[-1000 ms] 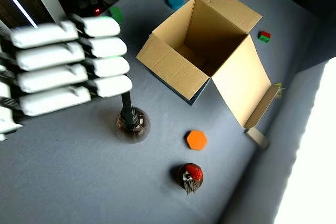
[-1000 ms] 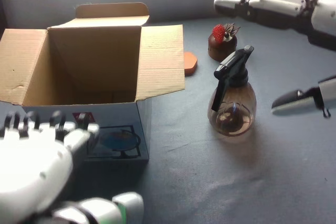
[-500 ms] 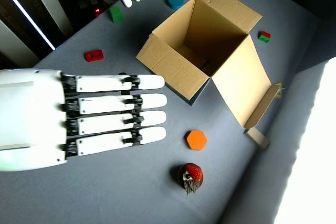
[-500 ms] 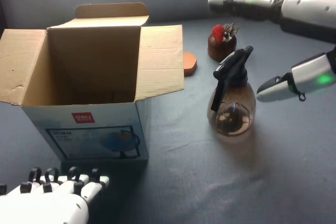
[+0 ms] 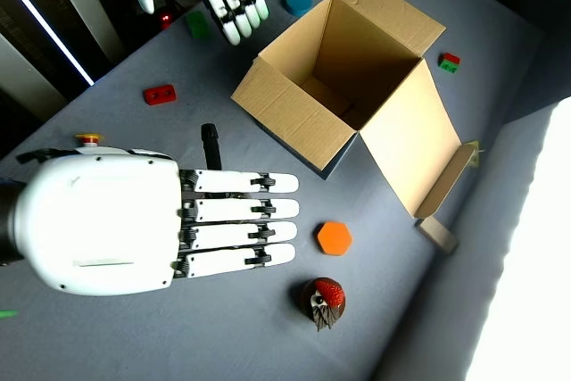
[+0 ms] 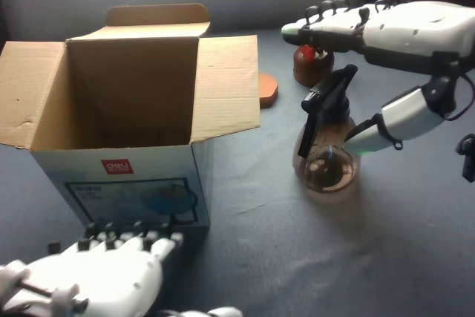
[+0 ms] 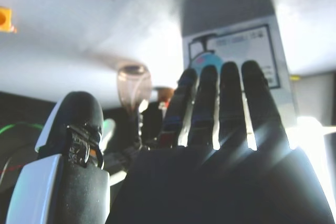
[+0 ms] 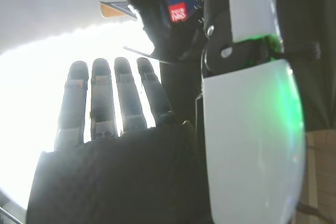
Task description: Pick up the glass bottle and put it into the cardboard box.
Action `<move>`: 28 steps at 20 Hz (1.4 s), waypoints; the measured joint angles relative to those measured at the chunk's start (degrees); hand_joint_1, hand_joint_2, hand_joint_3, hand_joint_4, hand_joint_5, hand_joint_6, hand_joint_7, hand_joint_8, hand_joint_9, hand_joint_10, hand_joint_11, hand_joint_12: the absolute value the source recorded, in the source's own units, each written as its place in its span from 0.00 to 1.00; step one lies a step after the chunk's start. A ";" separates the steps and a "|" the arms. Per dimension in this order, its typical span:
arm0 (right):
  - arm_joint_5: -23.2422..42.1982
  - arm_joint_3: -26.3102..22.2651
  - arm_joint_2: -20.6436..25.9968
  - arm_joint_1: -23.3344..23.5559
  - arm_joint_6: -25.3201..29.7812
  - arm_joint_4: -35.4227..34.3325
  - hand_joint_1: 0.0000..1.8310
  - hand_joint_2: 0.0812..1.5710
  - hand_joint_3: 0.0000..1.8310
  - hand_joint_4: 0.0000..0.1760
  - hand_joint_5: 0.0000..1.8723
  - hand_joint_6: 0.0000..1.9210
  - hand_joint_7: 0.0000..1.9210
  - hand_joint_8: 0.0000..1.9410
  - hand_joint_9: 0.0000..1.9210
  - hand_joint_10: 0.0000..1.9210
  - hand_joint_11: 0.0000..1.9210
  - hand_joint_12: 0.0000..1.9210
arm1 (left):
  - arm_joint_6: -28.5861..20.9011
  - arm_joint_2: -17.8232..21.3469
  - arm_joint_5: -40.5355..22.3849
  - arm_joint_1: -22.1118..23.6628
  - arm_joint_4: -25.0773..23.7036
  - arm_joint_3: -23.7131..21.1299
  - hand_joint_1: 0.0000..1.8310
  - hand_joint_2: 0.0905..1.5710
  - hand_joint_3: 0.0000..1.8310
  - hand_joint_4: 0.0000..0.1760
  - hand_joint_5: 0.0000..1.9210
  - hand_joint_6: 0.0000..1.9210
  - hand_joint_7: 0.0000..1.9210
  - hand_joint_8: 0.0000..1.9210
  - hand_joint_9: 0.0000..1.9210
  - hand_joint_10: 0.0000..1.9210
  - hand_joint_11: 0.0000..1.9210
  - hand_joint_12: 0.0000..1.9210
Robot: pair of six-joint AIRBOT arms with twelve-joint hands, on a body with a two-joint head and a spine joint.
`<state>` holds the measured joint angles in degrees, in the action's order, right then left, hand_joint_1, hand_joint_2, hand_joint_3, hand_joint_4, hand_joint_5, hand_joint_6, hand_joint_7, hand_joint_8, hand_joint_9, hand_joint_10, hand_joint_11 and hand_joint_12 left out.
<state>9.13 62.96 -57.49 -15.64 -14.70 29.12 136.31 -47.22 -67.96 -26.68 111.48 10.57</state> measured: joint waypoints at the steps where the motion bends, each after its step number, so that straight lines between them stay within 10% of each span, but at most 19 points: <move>1: -0.07 0.76 -0.79 -0.35 -0.02 -1.46 0.56 0.53 0.00 0.00 0.00 0.00 0.00 0.00 0.00 0.00 0.00 0.00 | -1.16 -1.01 0.28 -0.68 -1.14 0.79 0.00 0.75 0.00 0.00 0.00 0.00 0.00 0.00 0.00 0.00 0.00 0.00; 13: -0.44 5.60 -6.12 -1.46 -0.20 -2.25 0.58 0.54 0.00 0.00 0.00 0.00 0.00 0.00 0.00 0.00 0.00 0.00 | -11.91 -3.74 3.50 -11.02 -12.50 3.26 0.00 0.75 0.00 0.00 0.00 0.00 0.00 0.00 0.00 0.00 0.00 0.00; 28: 0.39 5.75 -6.51 -2.27 -0.42 -2.51 0.69 0.56 0.00 0.00 0.00 0.00 0.00 0.00 0.00 0.00 0.00 0.00 | -13.64 -4.11 8.13 -12.85 -15.47 7.43 0.00 0.75 0.00 0.00 0.00 0.00 0.00 0.00 0.00 0.00 0.00 0.00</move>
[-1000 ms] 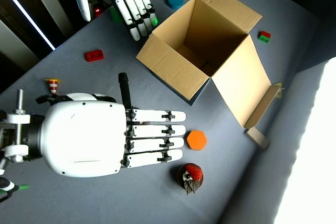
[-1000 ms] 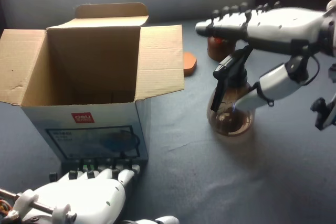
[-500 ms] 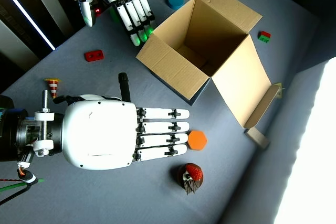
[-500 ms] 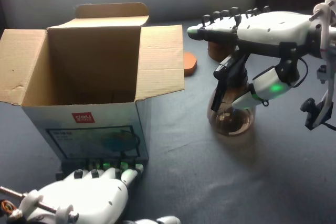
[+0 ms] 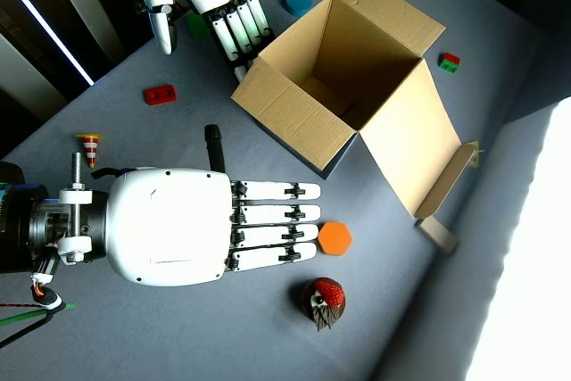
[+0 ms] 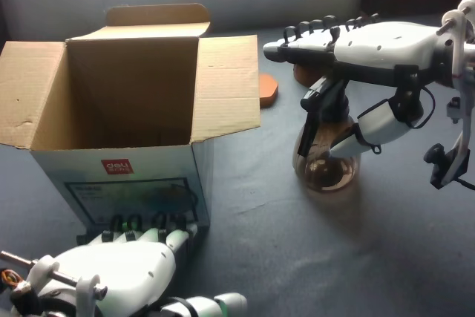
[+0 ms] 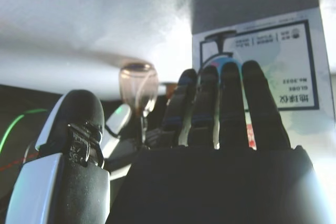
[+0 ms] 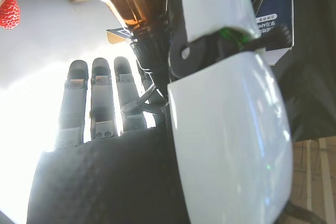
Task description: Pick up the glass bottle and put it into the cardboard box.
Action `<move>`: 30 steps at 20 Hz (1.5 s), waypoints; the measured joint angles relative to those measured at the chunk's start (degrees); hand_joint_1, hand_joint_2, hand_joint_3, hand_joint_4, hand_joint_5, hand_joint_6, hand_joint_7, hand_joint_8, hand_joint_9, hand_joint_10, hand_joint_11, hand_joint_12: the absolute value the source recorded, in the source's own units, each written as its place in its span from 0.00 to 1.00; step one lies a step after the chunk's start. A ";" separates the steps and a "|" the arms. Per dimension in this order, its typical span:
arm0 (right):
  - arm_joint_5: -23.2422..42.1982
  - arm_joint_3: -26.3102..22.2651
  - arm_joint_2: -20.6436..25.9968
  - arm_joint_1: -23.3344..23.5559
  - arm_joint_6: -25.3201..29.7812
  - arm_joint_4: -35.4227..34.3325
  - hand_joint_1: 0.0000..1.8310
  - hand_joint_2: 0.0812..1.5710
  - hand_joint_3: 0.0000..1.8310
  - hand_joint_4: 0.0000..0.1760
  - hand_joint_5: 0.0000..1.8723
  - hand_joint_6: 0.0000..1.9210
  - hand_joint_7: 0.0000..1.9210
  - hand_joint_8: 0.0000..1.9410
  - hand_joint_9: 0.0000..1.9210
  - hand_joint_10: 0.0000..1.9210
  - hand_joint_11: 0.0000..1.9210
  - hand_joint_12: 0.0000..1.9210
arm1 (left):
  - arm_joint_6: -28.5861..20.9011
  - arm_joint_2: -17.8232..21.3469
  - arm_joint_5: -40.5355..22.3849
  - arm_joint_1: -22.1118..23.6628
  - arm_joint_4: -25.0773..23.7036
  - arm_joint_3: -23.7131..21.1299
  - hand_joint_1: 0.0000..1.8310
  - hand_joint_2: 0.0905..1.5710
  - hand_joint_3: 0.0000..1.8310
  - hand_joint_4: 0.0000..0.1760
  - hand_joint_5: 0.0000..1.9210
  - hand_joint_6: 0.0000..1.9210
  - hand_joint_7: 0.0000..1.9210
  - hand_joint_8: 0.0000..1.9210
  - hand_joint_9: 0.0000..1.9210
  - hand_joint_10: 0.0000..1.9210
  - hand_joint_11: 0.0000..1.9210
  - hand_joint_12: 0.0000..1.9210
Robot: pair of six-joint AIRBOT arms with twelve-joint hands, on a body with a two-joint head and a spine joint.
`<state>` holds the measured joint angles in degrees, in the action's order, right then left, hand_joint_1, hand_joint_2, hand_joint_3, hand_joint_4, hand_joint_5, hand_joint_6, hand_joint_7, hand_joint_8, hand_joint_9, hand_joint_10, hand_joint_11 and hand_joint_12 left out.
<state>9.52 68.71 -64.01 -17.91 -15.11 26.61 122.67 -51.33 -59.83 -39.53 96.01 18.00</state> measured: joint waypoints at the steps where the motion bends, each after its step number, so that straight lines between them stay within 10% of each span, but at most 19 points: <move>1: 0.00 0.00 0.00 0.00 0.00 0.00 0.69 0.56 0.00 0.00 0.00 0.00 0.01 0.00 0.00 0.00 0.00 0.00 | -0.33 0.00 0.02 -0.17 -0.17 0.00 0.00 0.75 0.00 0.00 0.00 0.00 0.00 0.00 0.00 0.00 0.00 0.00; 3: -0.02 0.00 0.00 0.00 0.00 0.00 0.69 0.56 0.00 0.00 0.00 0.00 0.01 0.00 0.00 0.00 0.00 0.00 | -1.20 0.00 0.13 -0.83 -1.29 0.17 0.00 0.75 0.00 0.00 0.00 0.00 0.00 0.00 0.00 0.00 0.00 0.00; 4: -0.02 0.00 0.00 0.00 0.00 0.00 0.68 0.58 0.01 0.00 0.12 0.02 0.15 0.00 0.09 0.02 0.00 0.21 | -2.62 0.00 0.07 -1.53 -1.88 0.15 0.00 0.75 0.00 0.00 0.00 0.00 0.00 0.00 0.00 0.00 0.00 0.00; 5: 0.00 0.00 0.02 0.00 0.00 0.00 0.68 0.61 0.01 0.00 0.26 0.08 0.33 0.06 0.28 0.13 0.02 0.66 | -3.67 0.00 0.13 -2.27 -2.25 0.15 0.00 0.75 0.00 0.00 0.00 0.00 0.00 0.00 0.00 0.00 0.00 0.00; 7: -0.04 0.00 0.09 0.00 -0.04 0.02 0.66 0.66 0.02 0.00 0.27 0.26 0.42 0.14 0.29 0.47 0.05 0.89 | -3.98 0.00 0.24 -2.58 -2.36 0.17 0.00 0.75 0.00 0.00 0.00 0.00 0.00 0.00 0.00 0.00 0.00 0.00; 8: -0.04 0.00 0.09 0.00 -0.02 0.02 0.71 0.71 0.01 0.00 0.28 0.36 0.44 0.52 0.31 0.58 0.09 0.93 | -4.04 0.00 0.22 -2.78 -2.73 0.20 0.00 0.75 0.00 0.00 0.00 0.00 0.00 0.00 0.00 0.00 0.00 0.00; 11: 0.09 0.00 0.37 0.07 -0.04 0.00 0.66 0.75 0.00 0.00 0.37 0.71 0.49 0.61 0.39 0.72 0.20 0.97 | -4.02 0.00 0.83 -2.91 -3.13 0.57 0.00 0.75 0.00 0.00 0.00 0.00 0.00 0.00 0.00 0.00 0.00 0.00; 21: 7.48 -6.23 8.55 4.44 -3.02 0.46 0.65 0.74 0.00 0.00 0.40 0.67 0.49 0.60 0.41 0.72 0.23 0.96 | -4.07 0.00 1.90 -2.75 -3.45 0.70 0.00 0.75 0.00 0.00 0.00 0.00 0.00 0.00 0.00 0.00 0.00 0.00; 30: 22.62 -6.91 13.53 7.10 6.16 1.64 0.66 0.73 0.00 0.00 0.41 0.67 0.51 0.57 0.42 0.70 0.23 0.95 | -4.13 0.00 1.99 -2.08 -3.48 0.98 0.00 0.75 0.00 0.00 0.00 0.00 0.00 0.00 0.00 0.00 0.00 0.00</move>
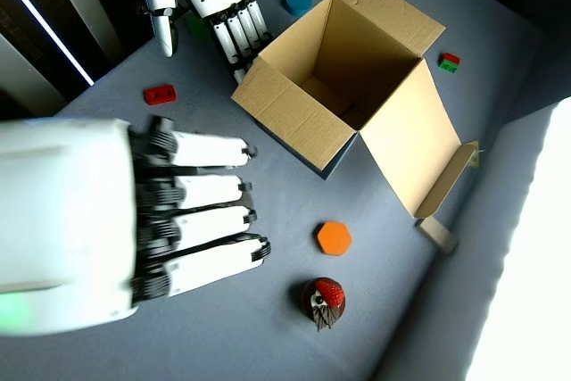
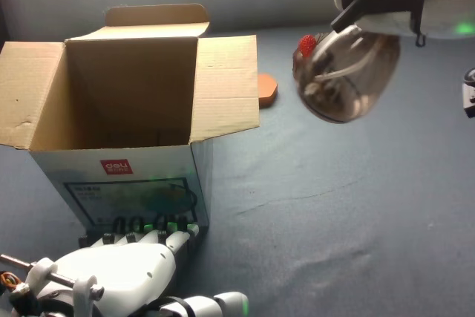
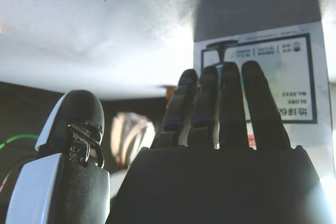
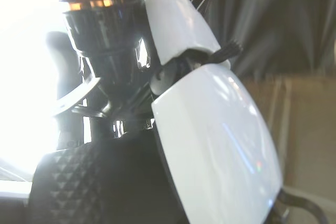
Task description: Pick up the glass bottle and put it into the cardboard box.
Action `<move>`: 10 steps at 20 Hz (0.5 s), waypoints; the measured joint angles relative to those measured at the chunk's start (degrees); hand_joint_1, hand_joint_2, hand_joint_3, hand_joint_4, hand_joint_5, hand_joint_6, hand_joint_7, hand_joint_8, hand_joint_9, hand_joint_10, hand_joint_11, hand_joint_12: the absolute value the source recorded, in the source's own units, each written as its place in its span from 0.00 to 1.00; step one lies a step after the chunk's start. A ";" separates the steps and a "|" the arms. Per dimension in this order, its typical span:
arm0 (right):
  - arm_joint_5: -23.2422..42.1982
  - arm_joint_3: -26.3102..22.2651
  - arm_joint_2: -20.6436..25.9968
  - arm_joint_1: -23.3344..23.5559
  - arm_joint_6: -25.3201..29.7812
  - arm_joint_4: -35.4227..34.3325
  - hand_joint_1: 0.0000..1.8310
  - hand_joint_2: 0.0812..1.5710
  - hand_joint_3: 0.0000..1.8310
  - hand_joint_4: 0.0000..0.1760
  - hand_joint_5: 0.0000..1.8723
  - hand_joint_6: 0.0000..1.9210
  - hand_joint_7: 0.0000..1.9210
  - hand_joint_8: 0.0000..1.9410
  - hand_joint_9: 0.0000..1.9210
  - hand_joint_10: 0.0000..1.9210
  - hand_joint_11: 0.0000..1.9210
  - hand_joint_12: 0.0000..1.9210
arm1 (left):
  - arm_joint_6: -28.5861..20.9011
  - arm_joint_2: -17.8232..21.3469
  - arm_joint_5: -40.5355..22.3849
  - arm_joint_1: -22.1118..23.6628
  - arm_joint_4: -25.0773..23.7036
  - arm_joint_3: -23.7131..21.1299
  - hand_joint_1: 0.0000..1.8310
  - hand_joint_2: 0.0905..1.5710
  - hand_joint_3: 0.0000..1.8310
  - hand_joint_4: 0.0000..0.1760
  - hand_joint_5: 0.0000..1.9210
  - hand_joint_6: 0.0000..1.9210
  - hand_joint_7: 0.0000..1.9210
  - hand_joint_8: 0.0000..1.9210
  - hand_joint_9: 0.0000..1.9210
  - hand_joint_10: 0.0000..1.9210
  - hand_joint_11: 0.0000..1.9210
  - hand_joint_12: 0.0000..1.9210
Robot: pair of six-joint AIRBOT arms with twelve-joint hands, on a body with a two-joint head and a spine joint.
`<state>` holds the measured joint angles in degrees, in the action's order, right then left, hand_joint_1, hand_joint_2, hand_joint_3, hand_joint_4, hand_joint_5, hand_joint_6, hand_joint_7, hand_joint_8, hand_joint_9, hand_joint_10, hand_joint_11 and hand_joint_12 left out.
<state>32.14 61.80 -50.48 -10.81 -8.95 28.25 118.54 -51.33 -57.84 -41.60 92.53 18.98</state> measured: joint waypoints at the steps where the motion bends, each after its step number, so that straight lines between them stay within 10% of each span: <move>1: 1.38 -0.04 -0.22 0.26 0.11 -0.31 0.66 0.73 0.00 0.00 0.41 0.67 0.51 0.57 0.42 0.70 0.23 0.95 | -0.04 0.00 0.00 0.00 -0.15 0.00 0.00 0.75 0.00 0.00 0.00 0.00 0.00 0.00 0.00 0.00 0.00 0.00; 10: 7.89 1.42 -5.27 4.02 -2.64 -8.33 0.66 0.73 0.00 0.00 0.42 0.65 0.51 0.57 0.43 0.70 0.24 0.95 | -1.42 0.17 0.09 -0.48 0.11 0.07 0.00 0.76 0.00 0.00 0.00 0.00 0.00 0.00 0.00 0.00 0.00 0.00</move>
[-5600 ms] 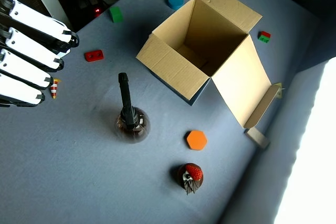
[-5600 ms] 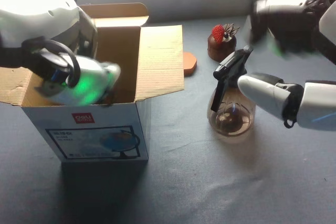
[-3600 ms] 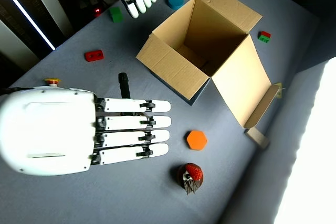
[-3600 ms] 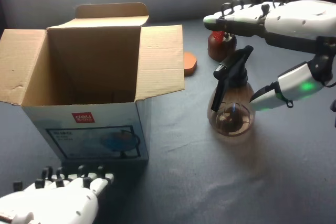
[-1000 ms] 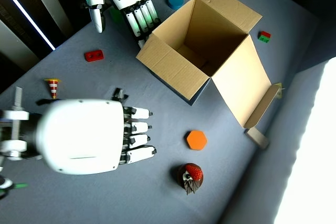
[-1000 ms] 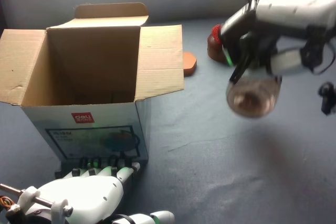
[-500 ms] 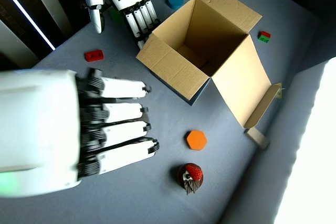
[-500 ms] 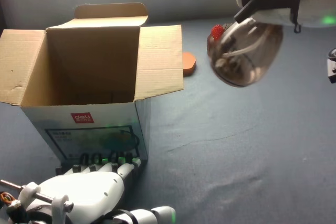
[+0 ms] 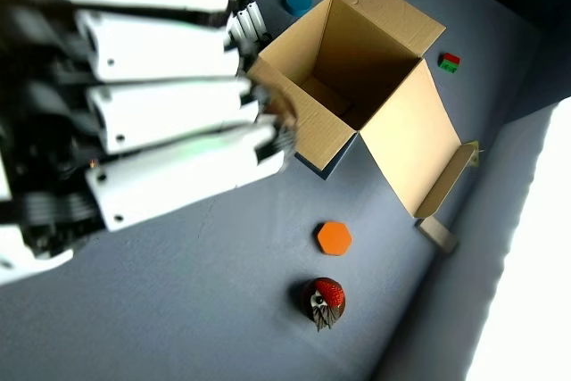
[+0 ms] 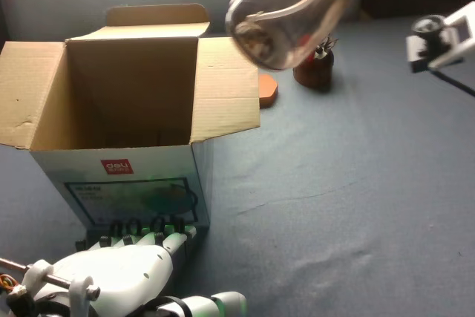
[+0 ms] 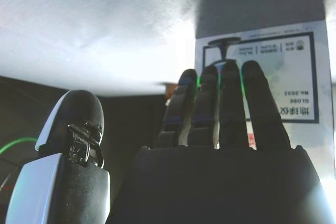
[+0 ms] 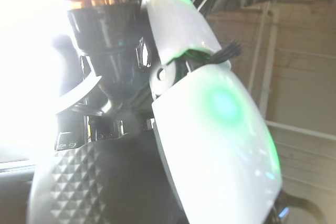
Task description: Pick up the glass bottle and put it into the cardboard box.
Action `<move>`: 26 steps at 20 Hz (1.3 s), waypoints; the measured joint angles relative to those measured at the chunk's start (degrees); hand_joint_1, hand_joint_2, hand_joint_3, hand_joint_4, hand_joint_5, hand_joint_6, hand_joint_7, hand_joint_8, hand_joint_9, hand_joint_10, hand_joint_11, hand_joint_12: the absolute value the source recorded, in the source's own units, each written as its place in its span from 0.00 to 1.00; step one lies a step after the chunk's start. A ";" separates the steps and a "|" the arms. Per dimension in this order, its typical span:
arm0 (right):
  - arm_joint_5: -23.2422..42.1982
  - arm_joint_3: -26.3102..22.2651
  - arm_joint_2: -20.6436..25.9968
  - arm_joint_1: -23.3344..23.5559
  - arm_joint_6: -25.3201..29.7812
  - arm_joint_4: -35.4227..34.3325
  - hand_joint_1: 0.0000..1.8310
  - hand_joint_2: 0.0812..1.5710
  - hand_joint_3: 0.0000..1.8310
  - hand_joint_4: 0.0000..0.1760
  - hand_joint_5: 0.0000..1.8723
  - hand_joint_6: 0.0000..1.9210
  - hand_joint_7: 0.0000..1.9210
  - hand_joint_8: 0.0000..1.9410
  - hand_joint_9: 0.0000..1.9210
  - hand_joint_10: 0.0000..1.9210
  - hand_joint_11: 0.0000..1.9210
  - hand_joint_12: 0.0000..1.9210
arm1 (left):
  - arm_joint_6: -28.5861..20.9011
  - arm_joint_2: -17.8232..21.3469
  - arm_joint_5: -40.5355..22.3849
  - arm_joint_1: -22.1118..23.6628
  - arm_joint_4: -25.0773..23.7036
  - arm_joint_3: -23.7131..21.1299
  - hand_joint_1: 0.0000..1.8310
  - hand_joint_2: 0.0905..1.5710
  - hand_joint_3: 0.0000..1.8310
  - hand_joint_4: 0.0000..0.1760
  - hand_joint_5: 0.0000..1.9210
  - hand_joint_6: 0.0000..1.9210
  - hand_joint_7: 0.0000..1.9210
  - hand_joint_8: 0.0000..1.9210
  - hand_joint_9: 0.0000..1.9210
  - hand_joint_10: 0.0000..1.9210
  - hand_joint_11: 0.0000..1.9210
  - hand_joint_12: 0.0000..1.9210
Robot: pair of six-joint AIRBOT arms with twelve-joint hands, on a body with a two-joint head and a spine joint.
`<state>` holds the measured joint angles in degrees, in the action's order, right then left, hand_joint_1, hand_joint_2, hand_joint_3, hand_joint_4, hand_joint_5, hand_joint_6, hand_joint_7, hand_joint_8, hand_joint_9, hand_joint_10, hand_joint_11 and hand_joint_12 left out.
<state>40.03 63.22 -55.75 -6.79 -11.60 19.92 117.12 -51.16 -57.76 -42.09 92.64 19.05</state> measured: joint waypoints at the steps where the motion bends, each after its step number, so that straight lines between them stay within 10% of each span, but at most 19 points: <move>1: -0.44 0.66 -1.75 0.87 -0.04 0.22 0.66 0.73 0.00 0.00 0.42 0.65 0.51 0.58 0.43 0.70 0.24 0.95 | 0.00 0.00 0.04 0.00 -0.07 0.09 0.00 0.76 0.00 0.00 0.00 0.00 0.00 0.00 0.00 0.00 0.00 0.00; 16: -11.93 9.40 -26.93 3.67 -14.34 2.64 0.66 0.73 0.00 0.00 0.42 0.64 0.51 0.58 0.43 0.70 0.24 0.95 | -0.11 0.02 3.13 -0.94 -0.31 3.04 0.00 0.76 0.00 0.00 0.00 0.00 0.00 0.00 0.00 0.00 0.00 0.00; 26: -23.61 9.66 -31.30 1.60 -30.93 -2.10 0.66 0.73 0.00 0.00 0.43 0.64 0.50 0.59 0.42 0.73 0.24 0.96 | -0.09 0.02 3.56 -1.01 -0.26 3.04 0.00 0.77 0.00 0.00 0.00 0.00 0.00 0.00 0.00 0.00 0.00 0.00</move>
<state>16.43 72.88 -87.05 -5.19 -42.52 17.82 117.03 -51.13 -54.19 -43.09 92.38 22.09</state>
